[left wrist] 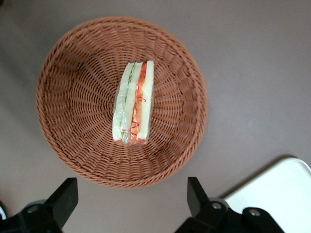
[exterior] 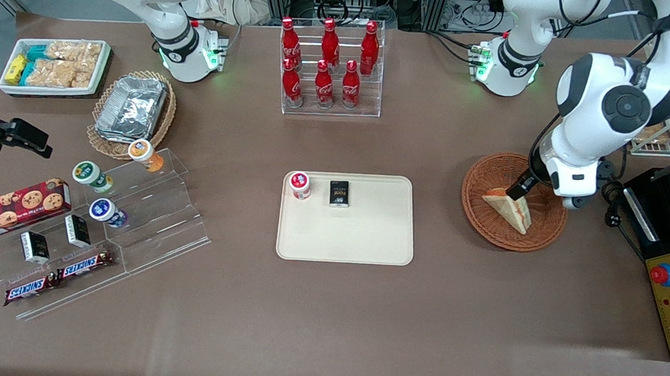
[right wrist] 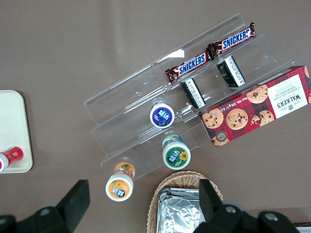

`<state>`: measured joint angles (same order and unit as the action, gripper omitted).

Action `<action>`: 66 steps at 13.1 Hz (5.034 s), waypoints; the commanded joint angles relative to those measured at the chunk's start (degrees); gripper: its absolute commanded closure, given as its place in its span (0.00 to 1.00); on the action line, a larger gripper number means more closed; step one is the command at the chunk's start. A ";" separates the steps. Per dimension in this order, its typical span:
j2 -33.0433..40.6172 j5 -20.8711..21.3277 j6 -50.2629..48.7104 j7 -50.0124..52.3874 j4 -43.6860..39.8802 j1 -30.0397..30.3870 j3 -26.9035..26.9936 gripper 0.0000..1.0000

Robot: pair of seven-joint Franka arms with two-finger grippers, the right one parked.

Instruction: Place sandwich from basket to tray

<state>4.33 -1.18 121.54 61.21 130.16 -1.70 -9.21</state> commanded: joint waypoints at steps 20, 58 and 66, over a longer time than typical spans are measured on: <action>-10.30 8.57 25.50 3.22 12.66 1.52 0.95 1.00; -31.12 18.56 9.22 -2.07 -22.59 -7.26 -19.88 1.00; -36.85 27.72 10.73 -1.44 -22.67 -8.49 -19.88 1.00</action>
<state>-31.89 24.33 131.71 57.97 108.23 -9.07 -29.09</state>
